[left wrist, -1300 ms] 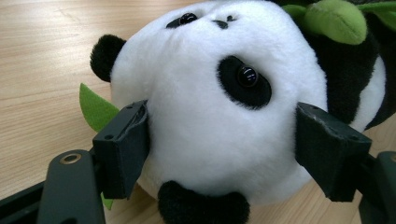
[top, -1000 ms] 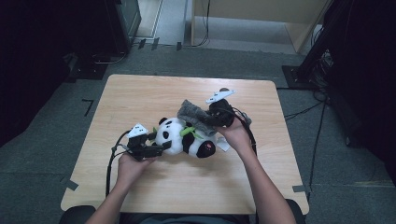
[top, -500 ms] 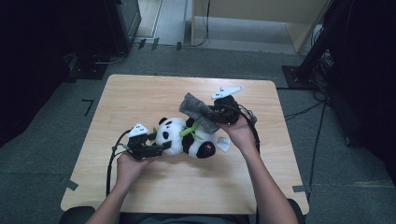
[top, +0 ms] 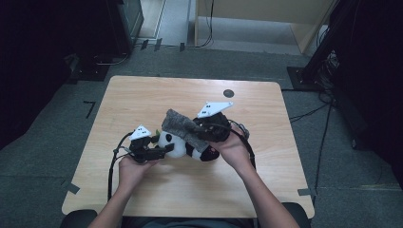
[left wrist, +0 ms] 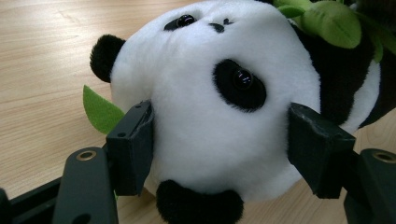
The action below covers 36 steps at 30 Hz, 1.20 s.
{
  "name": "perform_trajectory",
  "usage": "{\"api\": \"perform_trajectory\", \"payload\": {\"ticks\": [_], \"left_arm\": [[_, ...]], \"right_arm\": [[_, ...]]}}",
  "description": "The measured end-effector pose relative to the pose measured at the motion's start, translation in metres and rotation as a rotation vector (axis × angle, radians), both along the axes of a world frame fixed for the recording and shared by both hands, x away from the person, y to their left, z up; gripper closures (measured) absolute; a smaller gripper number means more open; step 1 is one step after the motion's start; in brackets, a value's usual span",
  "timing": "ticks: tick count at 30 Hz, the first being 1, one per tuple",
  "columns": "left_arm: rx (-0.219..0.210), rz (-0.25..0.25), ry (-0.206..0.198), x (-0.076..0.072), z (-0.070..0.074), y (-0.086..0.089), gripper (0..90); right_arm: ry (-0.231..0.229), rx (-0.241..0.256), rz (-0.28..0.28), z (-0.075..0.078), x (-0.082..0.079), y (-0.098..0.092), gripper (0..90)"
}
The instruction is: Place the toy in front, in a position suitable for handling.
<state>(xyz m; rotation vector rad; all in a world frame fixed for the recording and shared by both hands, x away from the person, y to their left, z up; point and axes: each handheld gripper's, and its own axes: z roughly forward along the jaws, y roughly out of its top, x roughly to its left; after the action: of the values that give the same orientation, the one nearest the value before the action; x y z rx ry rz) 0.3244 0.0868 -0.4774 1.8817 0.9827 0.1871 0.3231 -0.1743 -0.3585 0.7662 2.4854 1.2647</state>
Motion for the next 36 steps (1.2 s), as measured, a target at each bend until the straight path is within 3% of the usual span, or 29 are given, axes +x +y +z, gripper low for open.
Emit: {"api": "perform_trajectory", "payload": {"ticks": [6,12,21,27,36], "left_arm": [[-0.006,0.005,0.006,-0.001,0.001,-0.001,30.1],[0.005,0.003,0.011,0.000,0.000,-0.002,30.8],[0.016,0.008,0.011,-0.002,-0.002,-0.005,31.9],[0.014,0.007,0.019,-0.002,-0.002,-0.005,31.9],[0.013,0.003,0.025,-0.002,-0.002,-0.005,32.2]], "right_arm": [[0.029,-0.040,0.012,-0.027,-0.006,0.011,76.8],[0.012,-0.111,0.021,-0.049,-0.013,0.021,76.9],[0.002,-0.102,0.032,-0.061,-0.026,0.012,77.1],[0.019,-0.111,0.034,-0.064,-0.032,0.005,77.3],[-0.001,-0.169,0.024,-0.071,-0.046,0.004,77.5]]}}
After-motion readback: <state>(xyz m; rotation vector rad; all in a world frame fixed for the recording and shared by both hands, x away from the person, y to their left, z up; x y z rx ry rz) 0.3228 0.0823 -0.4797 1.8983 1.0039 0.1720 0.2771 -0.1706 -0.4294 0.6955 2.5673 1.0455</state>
